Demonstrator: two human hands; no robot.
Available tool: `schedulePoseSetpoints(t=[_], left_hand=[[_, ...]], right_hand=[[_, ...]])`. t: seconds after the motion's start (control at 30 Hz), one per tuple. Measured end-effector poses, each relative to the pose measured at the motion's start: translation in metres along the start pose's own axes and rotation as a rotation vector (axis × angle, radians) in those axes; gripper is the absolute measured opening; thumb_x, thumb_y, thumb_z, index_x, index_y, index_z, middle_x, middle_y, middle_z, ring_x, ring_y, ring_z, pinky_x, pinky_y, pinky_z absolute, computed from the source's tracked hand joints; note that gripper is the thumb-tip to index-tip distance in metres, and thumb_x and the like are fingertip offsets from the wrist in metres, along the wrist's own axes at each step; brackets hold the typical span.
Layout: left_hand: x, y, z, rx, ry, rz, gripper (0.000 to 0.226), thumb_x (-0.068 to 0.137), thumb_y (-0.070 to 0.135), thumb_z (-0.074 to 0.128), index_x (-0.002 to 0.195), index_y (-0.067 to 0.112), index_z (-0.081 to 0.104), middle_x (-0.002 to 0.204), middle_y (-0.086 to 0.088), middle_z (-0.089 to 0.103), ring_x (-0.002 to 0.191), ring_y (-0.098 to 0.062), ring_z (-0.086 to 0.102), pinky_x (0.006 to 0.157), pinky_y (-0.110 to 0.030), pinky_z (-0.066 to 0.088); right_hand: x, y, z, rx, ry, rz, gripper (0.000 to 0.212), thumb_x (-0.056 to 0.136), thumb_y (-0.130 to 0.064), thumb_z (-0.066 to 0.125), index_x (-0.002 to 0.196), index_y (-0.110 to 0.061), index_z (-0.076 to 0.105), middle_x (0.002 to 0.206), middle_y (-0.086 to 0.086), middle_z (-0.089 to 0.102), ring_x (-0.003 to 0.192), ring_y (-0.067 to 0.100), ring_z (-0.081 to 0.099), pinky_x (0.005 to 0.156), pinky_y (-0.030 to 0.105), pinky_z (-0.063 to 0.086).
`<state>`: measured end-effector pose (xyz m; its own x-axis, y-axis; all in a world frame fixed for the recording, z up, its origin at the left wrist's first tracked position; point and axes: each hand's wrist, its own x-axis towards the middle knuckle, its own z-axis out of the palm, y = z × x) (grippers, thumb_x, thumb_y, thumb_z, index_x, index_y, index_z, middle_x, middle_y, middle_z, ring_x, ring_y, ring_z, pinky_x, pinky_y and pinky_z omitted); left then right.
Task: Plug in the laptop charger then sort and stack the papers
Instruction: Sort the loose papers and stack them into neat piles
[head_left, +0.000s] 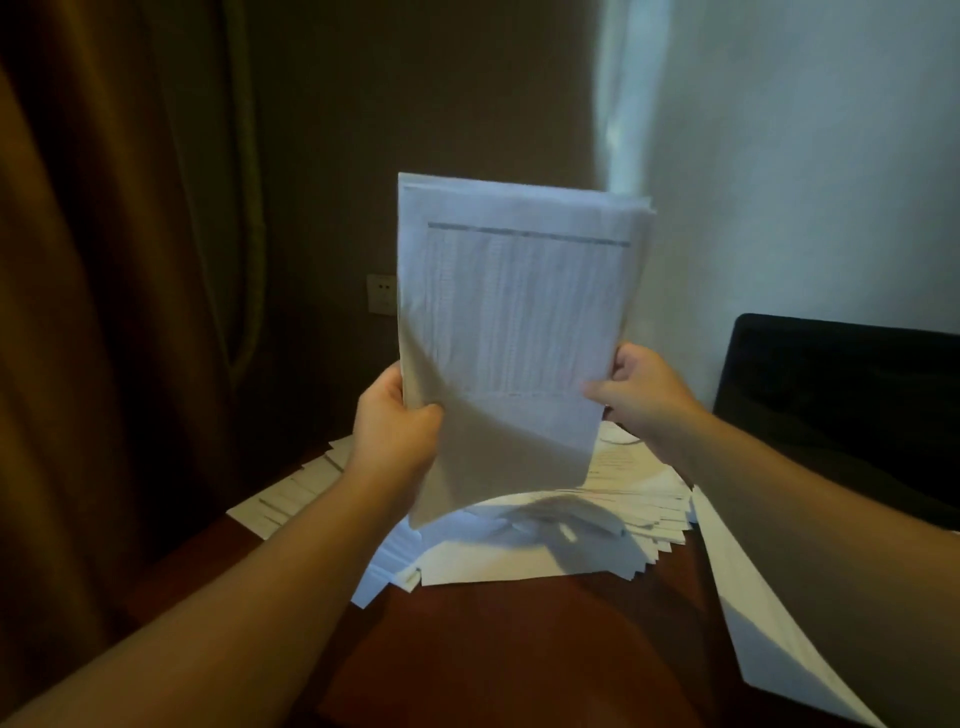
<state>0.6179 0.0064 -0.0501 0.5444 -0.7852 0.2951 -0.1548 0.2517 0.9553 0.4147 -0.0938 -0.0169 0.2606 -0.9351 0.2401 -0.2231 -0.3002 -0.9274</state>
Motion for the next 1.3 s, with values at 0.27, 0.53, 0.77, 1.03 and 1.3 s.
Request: schedulePoseSetpoints(t=[0.27, 0.53, 0.77, 1.03, 1.3], left_hand=[[-0.03, 0.008, 0.01, -0.097, -0.051, 0.035, 0.036, 0.095, 0.015, 0.066, 0.121, 0.035, 0.053, 0.105, 0.015, 0.062, 0.094, -0.008, 0.063, 0.047, -0.012, 0.049], [-0.078, -0.007, 0.016, -0.071, -0.079, 0.036, 0.042, 0.095, 0.013, 0.061, 0.122, 0.041, 0.045, 0.107, 0.021, 0.052, 0.101, -0.007, 0.052, 0.073, -0.027, 0.049], [-0.118, -0.028, 0.019, 0.058, -0.164, -0.049, 0.042, 0.097, 0.022, 0.061, 0.135, 0.03, 0.044, 0.106, 0.017, 0.053, 0.113, -0.019, 0.056, 0.093, -0.051, 0.056], [-0.105, -0.015, 0.02, 0.166, -0.131, 0.004, 0.02, 0.1, 0.025, 0.057, 0.115, 0.032, 0.045, 0.104, 0.012, 0.056, 0.106, -0.021, 0.06, 0.088, -0.047, 0.058], [-0.084, 0.022, 0.042, 0.353, -0.321, 0.124, 0.037, 0.097, 0.019, 0.061, 0.129, 0.033, 0.047, 0.111, 0.015, 0.054, 0.106, -0.017, 0.057, 0.087, -0.041, 0.054]], right_hand=[[-0.053, -0.004, -0.007, 0.105, 0.134, -0.025, 0.03, 0.093, -0.001, 0.06, 0.11, -0.026, 0.062, 0.107, -0.005, 0.07, 0.098, 0.018, 0.069, 0.082, 0.04, 0.06], [-0.136, 0.003, -0.019, 0.155, 0.31, -0.112, 0.041, 0.093, -0.001, 0.057, 0.1, -0.041, 0.057, 0.1, -0.013, 0.067, 0.091, 0.009, 0.066, 0.066, 0.024, 0.053], [-0.172, 0.039, -0.015, 0.19, 0.312, 0.07, 0.025, 0.095, -0.011, 0.059, 0.105, -0.034, 0.062, 0.101, -0.008, 0.072, 0.098, 0.015, 0.068, 0.077, 0.034, 0.055], [-0.171, 0.02, -0.021, 0.044, 0.227, 0.016, 0.028, 0.102, -0.018, 0.048, 0.098, -0.043, 0.06, 0.099, -0.022, 0.067, 0.092, 0.002, 0.065, 0.063, 0.014, 0.049], [-0.178, 0.025, -0.052, 0.139, 0.336, 0.116, 0.038, 0.098, -0.007, 0.053, 0.122, -0.037, 0.054, 0.111, -0.017, 0.062, 0.1, 0.014, 0.062, 0.073, 0.03, 0.054]])
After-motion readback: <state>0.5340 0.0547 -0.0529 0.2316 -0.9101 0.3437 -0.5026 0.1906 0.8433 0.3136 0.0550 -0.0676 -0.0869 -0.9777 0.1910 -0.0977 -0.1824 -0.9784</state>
